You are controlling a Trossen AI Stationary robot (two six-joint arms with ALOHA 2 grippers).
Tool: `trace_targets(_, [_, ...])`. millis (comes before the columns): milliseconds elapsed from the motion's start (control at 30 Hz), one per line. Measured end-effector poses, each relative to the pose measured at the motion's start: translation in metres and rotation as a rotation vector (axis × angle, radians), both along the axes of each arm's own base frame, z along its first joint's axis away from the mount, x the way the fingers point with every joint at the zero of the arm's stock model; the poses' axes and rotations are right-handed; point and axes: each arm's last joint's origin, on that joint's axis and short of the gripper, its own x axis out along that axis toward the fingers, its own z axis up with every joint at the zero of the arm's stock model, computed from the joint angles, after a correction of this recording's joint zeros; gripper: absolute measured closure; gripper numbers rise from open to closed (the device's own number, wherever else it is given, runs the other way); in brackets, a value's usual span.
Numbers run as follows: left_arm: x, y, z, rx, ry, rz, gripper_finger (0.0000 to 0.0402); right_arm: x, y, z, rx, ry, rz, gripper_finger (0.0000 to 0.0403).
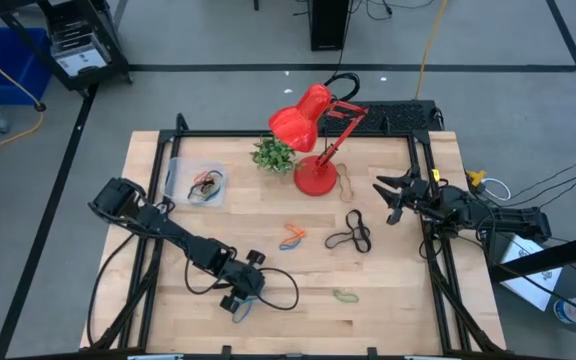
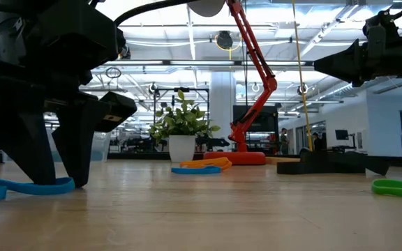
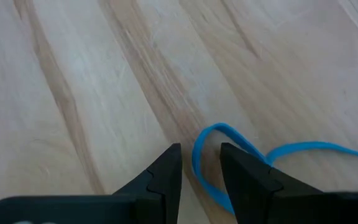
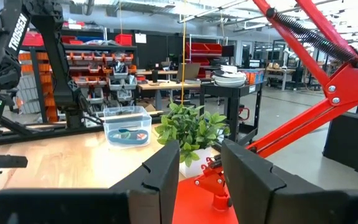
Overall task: Pick and place rubber bands into bin
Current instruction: Put the blue rubber band into the transparent bin
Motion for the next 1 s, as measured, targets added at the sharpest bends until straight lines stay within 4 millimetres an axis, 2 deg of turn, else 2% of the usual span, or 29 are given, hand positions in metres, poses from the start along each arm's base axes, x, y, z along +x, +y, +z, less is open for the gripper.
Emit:
trace_targets(167, [0.0,0.0,0.0,-0.003,0.0,0.0,0.0299,0.0,0.0,0.0,0.0,0.002,0.0,0.0289])
trace_targets(433, [0.0,0.0,-0.001,-0.007,0.003,0.002,0.0388,0.0,0.0,0.0,0.0,0.002,0.0,0.0289])
trace_targets(667, [0.001,0.004,0.006,0.003,-0.026,0.012,0.0392,0.0,0.0,0.0,0.0,0.002,0.0,0.0289])
trace_targets(767, [-0.005,0.012,0.022,0.018,-0.03,0.044,0.0396,0.0,0.0,0.0,0.0,0.002,0.0,0.0289])
trace_targets(833, [-0.006,0.016,0.041,0.022,-0.099,0.081,0.0394,0.0,0.0,0.0,0.0,0.001,0.0,0.0289])
trace_targets(1000, [-0.022,0.031,0.089,0.145,-0.265,0.157,0.0396,0.0,0.0,0.0,0.0,0.003,0.0,0.0289])
